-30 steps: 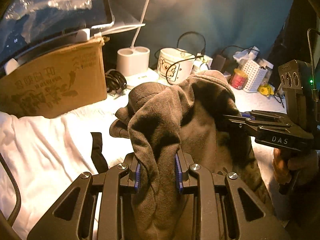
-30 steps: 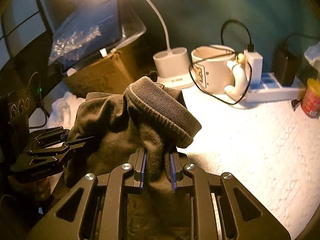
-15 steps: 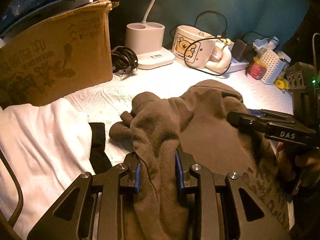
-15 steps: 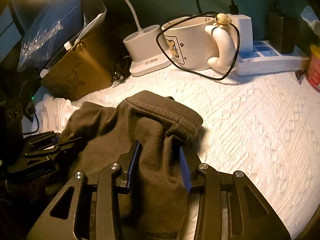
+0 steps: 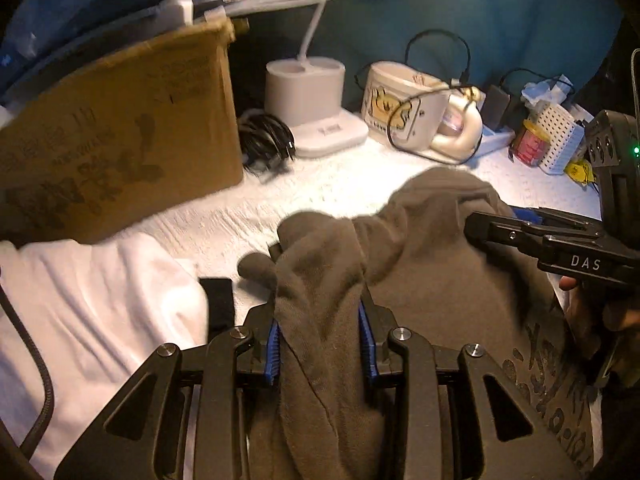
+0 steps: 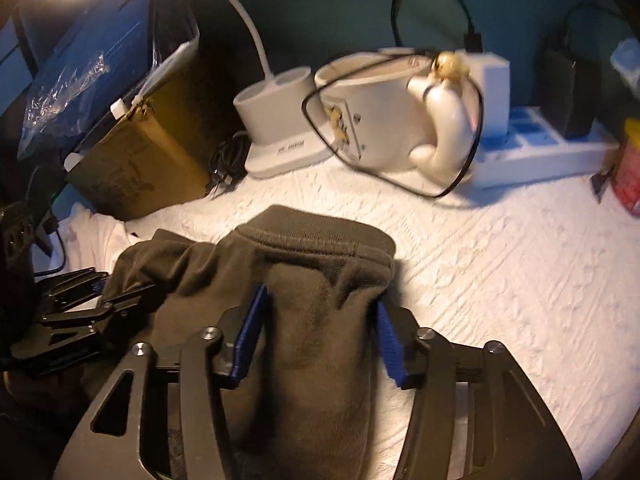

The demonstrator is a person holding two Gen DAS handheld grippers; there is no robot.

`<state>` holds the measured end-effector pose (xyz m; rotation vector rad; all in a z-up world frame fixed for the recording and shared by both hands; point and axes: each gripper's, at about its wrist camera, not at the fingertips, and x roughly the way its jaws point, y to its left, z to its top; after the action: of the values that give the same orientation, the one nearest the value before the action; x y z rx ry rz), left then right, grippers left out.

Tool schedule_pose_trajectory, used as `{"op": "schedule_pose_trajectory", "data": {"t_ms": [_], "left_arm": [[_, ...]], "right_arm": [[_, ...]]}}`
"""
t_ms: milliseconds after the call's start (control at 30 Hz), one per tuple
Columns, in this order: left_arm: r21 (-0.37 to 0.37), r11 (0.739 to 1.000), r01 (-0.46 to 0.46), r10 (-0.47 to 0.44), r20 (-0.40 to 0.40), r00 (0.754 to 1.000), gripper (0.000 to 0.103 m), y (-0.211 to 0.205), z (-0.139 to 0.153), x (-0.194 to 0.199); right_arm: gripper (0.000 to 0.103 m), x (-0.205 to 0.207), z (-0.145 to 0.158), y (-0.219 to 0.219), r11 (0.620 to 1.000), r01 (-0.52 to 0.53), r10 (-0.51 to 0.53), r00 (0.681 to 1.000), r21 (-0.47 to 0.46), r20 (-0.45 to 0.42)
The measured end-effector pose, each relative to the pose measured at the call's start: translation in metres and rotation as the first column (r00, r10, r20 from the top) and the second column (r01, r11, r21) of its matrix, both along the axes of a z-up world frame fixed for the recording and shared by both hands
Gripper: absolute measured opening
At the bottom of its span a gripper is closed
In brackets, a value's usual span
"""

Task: Fold small clothes
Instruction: 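Lower the folded brown shirt onto the cloth with both grippers, then open both grippers to release the folded shirt on the cloth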

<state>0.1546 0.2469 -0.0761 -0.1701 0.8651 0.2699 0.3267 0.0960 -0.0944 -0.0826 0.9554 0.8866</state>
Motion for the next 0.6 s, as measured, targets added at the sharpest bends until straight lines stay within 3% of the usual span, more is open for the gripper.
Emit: {"op": "schedule_pose_trajectory", "data": {"t_ms": [167, 600], "left_arm": [[0.056, 0.997, -0.044, 0.042, 0.043, 0.998, 0.033, 0.004, 0.015, -0.008], [0.01, 0.996, -0.087, 0.087, 0.052, 0.995, 0.033, -0.002, 0.024, -0.046]], "right_arm": [[0.056, 0.001, 0.001, -0.003, 0.999, 0.036, -0.036, 0.999, -0.03, -0.004], [0.056, -0.021, 0.008, -0.026, 0.989, 0.115, -0.115, 0.993, -0.09, 0.008]]}}
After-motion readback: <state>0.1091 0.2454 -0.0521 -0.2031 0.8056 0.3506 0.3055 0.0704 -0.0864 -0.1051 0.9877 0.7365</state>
